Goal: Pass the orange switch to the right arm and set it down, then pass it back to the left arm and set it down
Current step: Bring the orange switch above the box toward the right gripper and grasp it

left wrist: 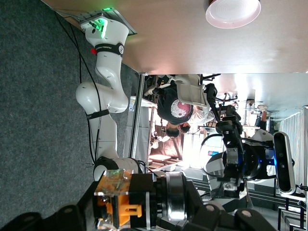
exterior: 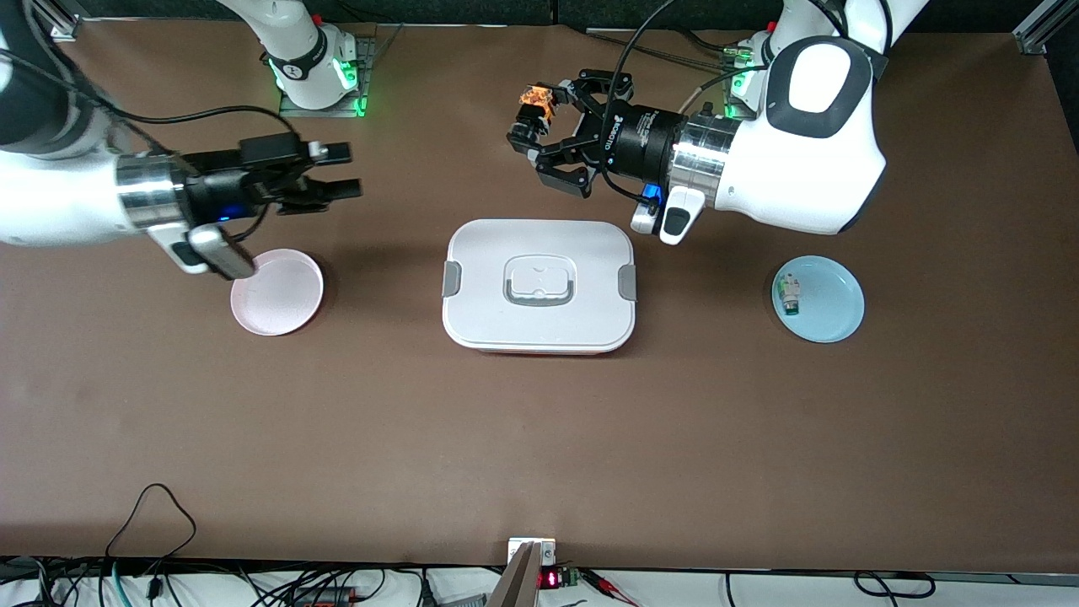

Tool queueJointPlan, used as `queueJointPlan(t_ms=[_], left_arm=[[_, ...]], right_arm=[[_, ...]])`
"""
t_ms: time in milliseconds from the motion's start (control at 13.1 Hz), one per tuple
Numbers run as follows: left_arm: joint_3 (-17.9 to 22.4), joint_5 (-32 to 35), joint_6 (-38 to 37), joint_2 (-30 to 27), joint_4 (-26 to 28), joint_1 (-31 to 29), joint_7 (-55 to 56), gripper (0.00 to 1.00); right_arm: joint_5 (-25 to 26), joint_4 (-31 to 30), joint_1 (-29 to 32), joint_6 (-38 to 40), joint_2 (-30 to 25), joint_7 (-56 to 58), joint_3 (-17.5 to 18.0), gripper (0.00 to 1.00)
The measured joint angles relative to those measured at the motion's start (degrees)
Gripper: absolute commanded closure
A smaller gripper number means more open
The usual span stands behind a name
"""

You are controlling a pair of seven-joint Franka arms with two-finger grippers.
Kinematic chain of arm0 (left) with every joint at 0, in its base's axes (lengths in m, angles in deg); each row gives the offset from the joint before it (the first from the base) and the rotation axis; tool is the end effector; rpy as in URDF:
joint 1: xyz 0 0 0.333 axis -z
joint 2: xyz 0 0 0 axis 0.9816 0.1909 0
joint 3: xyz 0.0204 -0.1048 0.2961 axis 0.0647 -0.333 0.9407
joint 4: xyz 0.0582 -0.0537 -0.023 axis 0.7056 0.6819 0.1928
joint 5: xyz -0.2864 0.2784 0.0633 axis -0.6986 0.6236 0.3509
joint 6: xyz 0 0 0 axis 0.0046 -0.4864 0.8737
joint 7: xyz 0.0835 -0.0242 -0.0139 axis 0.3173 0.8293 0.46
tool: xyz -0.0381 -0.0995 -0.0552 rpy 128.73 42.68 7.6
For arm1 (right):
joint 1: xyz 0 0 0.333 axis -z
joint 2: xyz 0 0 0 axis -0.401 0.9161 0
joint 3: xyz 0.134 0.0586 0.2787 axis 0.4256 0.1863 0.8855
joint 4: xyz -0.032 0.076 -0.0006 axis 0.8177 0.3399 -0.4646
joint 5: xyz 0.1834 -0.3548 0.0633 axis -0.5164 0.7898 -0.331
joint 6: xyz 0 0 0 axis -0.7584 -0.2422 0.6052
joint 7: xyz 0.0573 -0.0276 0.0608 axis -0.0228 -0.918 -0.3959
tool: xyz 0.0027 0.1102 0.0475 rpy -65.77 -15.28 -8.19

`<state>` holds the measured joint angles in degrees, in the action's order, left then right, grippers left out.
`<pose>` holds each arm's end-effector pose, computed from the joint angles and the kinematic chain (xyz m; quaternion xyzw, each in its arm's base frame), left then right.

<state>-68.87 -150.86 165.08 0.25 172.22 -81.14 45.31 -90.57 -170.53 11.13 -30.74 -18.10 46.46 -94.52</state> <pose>0.5560 -0.3858 0.5539 0.6188 0.4600 -0.5487 0.3231 0.5757 0.2010 0.5106 -0.7544 -0.0468 0.1336 0.6410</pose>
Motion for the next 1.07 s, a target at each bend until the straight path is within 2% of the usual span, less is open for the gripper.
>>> queueJointPlan(t_ms=[305,610,838,1067], left_arm=[[0.0,0.0,0.0,0.0,0.0,0.0,0.0,0.95],[0.0,0.0,0.0,0.0,0.0,0.0,0.1,0.95],[0.1,0.0,0.0,0.0,0.0,0.0,0.1,0.95],[0.1,0.0,0.0,0.0,0.0,0.0,0.1,0.95]], right_arm=[[-10.2,-2.5,-5.0,-4.3,0.0,0.0,0.9,0.00],[-14.6,-3.4,-10.2,-9.5,0.1,0.0,1.1,0.00],[-19.9,-3.8,-13.5,-11.4,0.7,0.0,1.2,0.00],[-21.4,-3.8,-14.9,-12.3,1.1,0.0,1.2,0.00]])
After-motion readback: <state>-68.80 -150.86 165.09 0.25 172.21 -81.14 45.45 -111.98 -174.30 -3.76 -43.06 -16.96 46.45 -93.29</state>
